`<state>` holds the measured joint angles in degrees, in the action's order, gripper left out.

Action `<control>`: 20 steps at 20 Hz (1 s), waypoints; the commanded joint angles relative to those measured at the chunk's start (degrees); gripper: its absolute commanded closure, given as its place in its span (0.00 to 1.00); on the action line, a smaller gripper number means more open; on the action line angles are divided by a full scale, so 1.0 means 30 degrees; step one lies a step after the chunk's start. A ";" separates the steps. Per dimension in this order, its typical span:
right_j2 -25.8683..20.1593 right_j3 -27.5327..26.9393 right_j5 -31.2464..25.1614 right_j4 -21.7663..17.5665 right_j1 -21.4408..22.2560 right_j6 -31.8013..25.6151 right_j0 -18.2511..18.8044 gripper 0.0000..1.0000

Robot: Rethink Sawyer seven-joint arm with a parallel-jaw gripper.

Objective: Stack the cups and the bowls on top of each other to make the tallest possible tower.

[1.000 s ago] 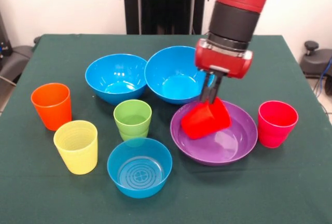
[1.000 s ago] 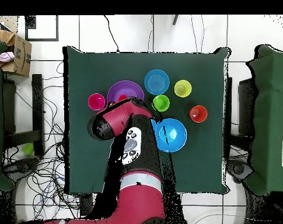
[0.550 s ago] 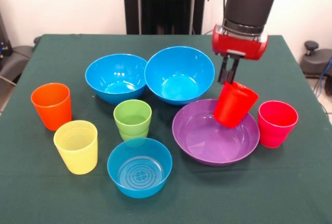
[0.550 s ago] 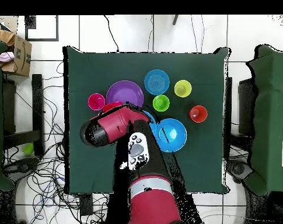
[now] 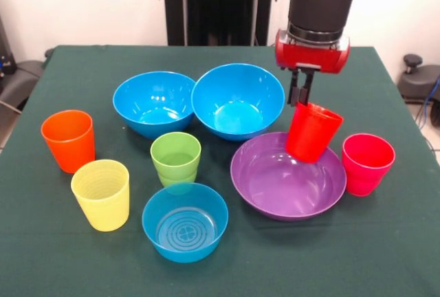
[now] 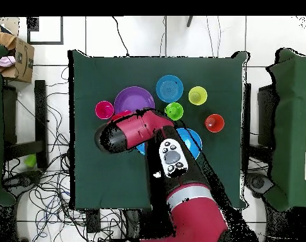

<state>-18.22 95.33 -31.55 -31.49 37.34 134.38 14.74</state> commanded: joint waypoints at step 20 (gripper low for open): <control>-0.4396 -0.5511 -0.1149 -0.2039 -0.6170 -0.7237 0.2861 1.00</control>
<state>-25.21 84.56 -31.15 -34.24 25.82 132.92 21.69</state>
